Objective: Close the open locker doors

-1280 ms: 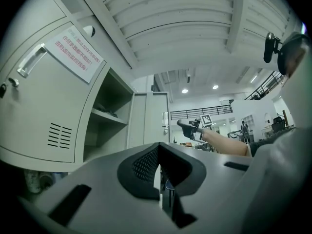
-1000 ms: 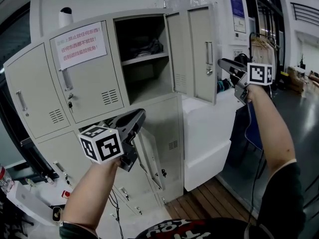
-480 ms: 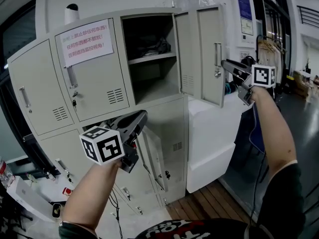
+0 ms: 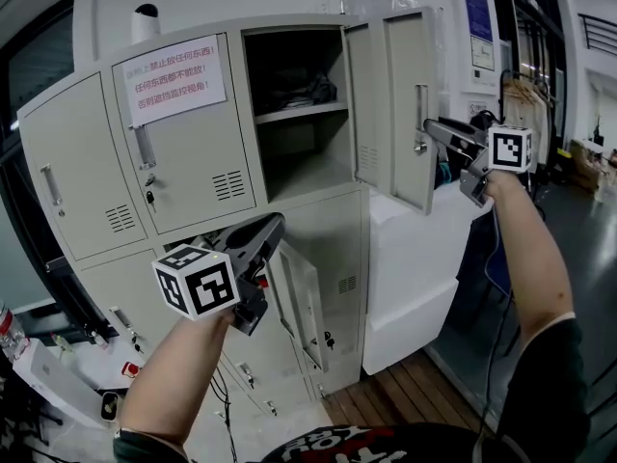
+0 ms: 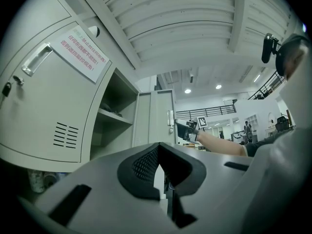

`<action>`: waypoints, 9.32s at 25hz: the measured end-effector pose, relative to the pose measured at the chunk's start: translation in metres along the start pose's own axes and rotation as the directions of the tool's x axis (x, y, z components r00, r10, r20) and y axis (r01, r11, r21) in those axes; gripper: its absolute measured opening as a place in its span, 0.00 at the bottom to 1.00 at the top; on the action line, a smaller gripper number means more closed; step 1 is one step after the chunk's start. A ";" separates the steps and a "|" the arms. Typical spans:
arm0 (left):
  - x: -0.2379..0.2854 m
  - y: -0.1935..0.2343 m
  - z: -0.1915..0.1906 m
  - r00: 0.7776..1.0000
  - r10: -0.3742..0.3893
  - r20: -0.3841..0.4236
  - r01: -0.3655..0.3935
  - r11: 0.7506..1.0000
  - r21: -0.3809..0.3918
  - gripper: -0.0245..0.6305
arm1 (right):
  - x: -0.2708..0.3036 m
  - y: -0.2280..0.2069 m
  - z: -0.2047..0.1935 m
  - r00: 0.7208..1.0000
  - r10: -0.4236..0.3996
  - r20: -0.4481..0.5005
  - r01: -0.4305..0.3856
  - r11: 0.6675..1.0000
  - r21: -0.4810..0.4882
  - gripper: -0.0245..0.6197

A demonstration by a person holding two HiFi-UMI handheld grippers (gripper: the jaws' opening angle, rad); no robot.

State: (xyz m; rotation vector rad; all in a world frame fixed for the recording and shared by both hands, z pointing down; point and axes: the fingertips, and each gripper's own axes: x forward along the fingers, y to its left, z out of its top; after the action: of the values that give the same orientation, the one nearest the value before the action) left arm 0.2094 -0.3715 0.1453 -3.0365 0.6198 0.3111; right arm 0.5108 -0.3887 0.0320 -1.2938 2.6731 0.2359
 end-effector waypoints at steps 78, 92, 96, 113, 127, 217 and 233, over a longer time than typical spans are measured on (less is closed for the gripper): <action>-0.148 0.100 0.003 0.977 0.210 0.022 -0.210 0.977 -0.025 0.05 | 0.248 0.130 -0.045 0.942 0.333 0.024 -0.334 0.942 0.036 0.23; -0.167 0.107 -0.002 0.971 0.240 0.019 -0.239 0.971 -0.031 0.05 | 0.277 0.115 -0.053 0.980 0.199 0.013 -0.200 0.979 0.046 0.19; -0.171 0.109 -0.004 0.969 0.246 0.014 -0.246 0.969 -0.035 0.05 | 0.286 0.113 -0.055 0.987 0.159 0.002 -0.159 0.986 0.040 0.19; -0.190 0.121 -0.006 0.963 0.269 0.013 -0.269 0.963 -0.037 0.05 | 0.316 0.093 -0.068 0.999 0.000 -0.048 0.001 1.000 0.019 0.16; -0.197 0.137 -0.013 0.960 0.280 0.001 -0.279 0.959 -0.043 0.05 | 0.336 0.078 -0.072 0.997 -0.046 -0.054 0.047 0.999 0.018 0.15; -0.207 0.075 -0.181 0.942 0.312 -0.127 -0.323 0.943 -0.082 0.05 | 0.046 0.227 -0.375 0.791 0.543 -0.281 -0.494 0.838 0.230 0.32; -0.214 0.060 -0.262 0.910 0.353 -0.219 -0.391 0.904 -0.170 0.05 | 0.062 0.240 -0.428 0.706 0.644 -0.295 -0.590 0.765 0.257 0.33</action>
State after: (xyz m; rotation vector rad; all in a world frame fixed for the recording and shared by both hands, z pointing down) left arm 0.0424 -0.3617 0.4456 -3.1492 1.2695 0.1067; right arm 0.2508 -0.3789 0.4529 -0.3591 3.2937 -0.1495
